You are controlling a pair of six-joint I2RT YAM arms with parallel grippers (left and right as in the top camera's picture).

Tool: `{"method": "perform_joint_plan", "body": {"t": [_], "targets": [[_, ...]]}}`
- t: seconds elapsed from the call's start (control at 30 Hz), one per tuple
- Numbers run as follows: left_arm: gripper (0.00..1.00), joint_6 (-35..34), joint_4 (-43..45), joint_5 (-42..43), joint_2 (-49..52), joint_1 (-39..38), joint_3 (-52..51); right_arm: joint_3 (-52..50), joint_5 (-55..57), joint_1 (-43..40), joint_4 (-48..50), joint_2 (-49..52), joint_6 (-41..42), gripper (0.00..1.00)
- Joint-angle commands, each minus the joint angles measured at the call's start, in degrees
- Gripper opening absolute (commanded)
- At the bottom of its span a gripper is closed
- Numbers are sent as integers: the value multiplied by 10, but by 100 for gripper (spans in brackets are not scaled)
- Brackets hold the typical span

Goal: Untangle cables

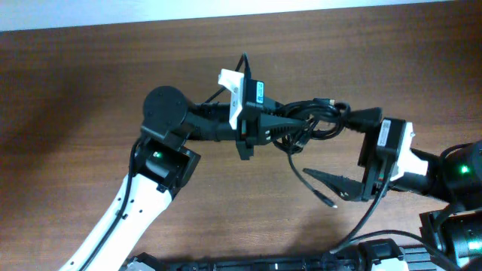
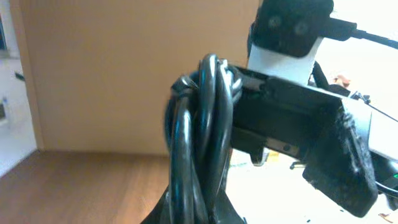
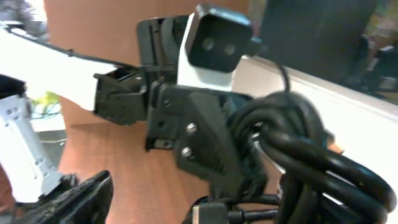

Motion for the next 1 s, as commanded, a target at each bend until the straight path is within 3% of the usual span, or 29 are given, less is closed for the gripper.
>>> {"method": "perform_joint_plan", "body": {"t": [0.0,0.13,0.57,0.67,0.97], "targets": [[0,11,-30,25,5,-10,5,6,68,3,20,-5,-3,93],[0,12,-33,43,5,-19,5,6,101,3,34,-5,-3,98],[0,20,-33,112,5,-19,5,6,186,3,62,-5,-3,99],[0,24,-32,112,5,-14,5,6,255,3,60,-5,-3,98],[0,24,-31,92,5,80,5,6,282,3,16,-16,-3,98]]}}
